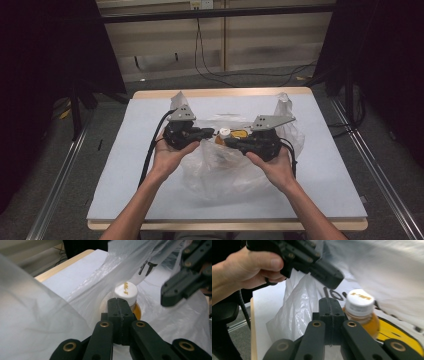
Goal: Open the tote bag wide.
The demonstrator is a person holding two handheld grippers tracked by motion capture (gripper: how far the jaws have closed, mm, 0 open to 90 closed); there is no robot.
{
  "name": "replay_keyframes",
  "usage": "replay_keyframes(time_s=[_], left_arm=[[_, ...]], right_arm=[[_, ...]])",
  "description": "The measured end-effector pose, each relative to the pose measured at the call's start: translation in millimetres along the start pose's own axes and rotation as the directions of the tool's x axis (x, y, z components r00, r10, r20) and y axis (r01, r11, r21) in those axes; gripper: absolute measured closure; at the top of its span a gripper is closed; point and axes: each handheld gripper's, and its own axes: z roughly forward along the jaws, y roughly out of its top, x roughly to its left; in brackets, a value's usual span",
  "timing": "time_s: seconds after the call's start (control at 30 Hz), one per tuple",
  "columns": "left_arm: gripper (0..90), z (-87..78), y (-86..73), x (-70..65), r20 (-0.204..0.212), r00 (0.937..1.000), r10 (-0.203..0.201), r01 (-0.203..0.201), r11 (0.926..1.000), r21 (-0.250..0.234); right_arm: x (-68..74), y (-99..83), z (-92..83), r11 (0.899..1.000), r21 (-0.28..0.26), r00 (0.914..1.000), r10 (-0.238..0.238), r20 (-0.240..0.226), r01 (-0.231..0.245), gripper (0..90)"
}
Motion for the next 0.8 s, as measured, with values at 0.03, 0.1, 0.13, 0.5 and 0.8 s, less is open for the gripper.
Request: replay_keyframes(time_s=[0.03,0.1,0.13,0.5,0.8], left_arm=[[90.0,-1.0,-2.0,-0.4,0.008,1.0,0.0,0.0,1.0,-0.001],[90.0,-1.3,-2.2,-2.0,0.011,0.9999,-0.003,0.003,1.0,0.003],[90.0,-2.1,-2.4,-3.8,0.016,0.9998,0.012,-0.012,0.9998,0.013],[90.0,1.5,-15.2,2.8,0.019,0.9998,-0.009,0.009,0.9996,0.028],[90.0,21.5,-40.2,9.8,0.025,0.999,-0.037,0.034,0.9927,0.115]], right_arm=[[-1.1,0.6,-2.3,1.0,-0.006,0.9998,0.005,0.017,-0.005,90.0],[-2.4,1.4,-4.6,1.0,-0.009,0.9996,0.008,0.026,-0.008,90.0],[-3.4,2.4,-6.9,1.0,-0.007,0.9996,0.01,0.025,-0.01,90.0],[-38.2,-7.9,-37.5,0.999,0.01,0.982,0.043,0.184,-0.046,90.0],[-62.2,-46.2,-11.3,0.988,0.102,0.9752,0.091,0.202,-0.114,90.0]])
